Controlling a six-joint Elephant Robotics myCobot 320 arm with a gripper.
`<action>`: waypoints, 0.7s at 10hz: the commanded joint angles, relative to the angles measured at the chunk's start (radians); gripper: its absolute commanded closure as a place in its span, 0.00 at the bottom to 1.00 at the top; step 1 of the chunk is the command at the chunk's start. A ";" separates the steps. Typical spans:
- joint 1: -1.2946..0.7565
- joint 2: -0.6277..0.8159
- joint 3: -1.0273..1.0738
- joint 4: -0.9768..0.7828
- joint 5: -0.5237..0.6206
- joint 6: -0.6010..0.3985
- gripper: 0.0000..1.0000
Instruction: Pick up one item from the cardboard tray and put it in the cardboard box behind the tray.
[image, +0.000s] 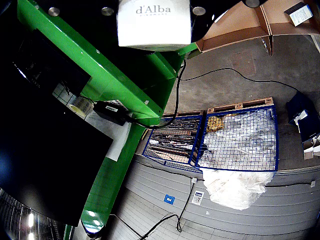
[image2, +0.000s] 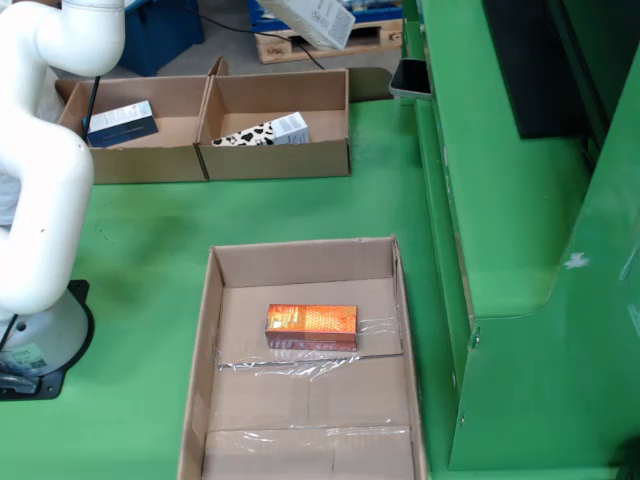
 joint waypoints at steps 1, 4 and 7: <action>0.006 0.028 0.026 0.017 -0.008 -0.006 1.00; 0.002 0.000 0.026 0.043 -0.027 -0.019 1.00; -0.045 0.003 0.026 -0.041 0.162 0.027 1.00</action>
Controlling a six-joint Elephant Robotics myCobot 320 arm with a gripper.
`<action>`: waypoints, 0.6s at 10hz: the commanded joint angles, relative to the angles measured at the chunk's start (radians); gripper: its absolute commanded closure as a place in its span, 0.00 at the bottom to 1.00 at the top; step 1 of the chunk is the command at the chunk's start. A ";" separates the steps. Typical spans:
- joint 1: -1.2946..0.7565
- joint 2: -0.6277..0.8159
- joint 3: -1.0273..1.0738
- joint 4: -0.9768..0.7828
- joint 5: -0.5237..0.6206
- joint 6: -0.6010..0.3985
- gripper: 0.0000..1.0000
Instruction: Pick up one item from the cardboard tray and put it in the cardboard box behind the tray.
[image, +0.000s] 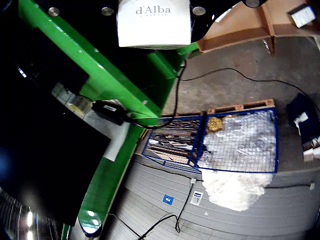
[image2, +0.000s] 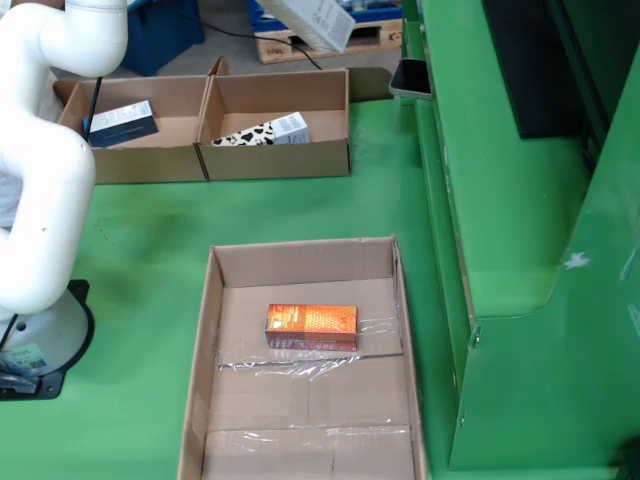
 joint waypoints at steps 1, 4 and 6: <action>-0.052 0.025 0.026 -0.072 0.195 0.040 1.00; -0.053 0.016 0.026 -0.075 0.216 0.048 1.00; -0.052 0.006 0.026 -0.074 0.227 0.053 1.00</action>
